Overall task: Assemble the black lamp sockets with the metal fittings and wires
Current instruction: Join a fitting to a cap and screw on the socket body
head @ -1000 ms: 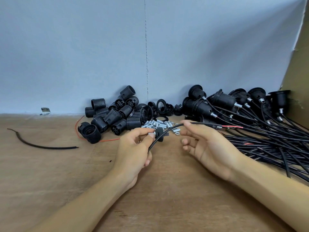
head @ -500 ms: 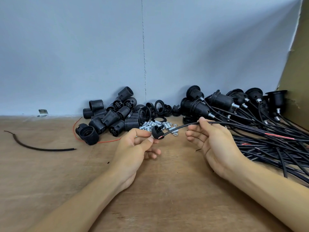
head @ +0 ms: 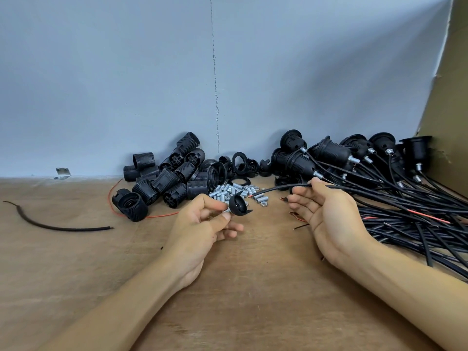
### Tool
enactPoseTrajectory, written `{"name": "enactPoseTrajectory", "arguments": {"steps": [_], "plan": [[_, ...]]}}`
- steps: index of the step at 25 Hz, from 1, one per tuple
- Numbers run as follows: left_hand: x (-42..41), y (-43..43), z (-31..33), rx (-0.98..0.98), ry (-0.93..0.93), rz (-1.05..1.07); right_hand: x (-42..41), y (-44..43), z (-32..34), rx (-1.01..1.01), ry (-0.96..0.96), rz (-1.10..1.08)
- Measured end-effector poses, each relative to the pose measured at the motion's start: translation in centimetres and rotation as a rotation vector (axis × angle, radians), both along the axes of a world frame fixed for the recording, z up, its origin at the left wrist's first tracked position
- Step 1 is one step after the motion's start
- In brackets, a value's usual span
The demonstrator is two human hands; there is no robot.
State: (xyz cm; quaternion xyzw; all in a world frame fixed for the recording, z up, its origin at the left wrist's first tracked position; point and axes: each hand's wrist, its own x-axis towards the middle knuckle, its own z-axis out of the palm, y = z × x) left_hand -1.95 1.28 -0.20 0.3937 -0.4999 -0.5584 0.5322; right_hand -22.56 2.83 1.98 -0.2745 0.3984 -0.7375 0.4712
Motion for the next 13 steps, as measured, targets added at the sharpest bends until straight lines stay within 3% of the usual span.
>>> {"name": "enactPoseTrajectory", "arguments": {"steps": [6,13], "plan": [[0.17,-0.09,-0.12,-0.007,-0.013,-0.024,0.58,0.47,-0.16,-0.045,0.162,0.032],[0.21,-0.17,-0.25,-0.005,-0.003,-0.031,0.7,0.62,-0.03,-0.035,0.18,-0.003]]}}
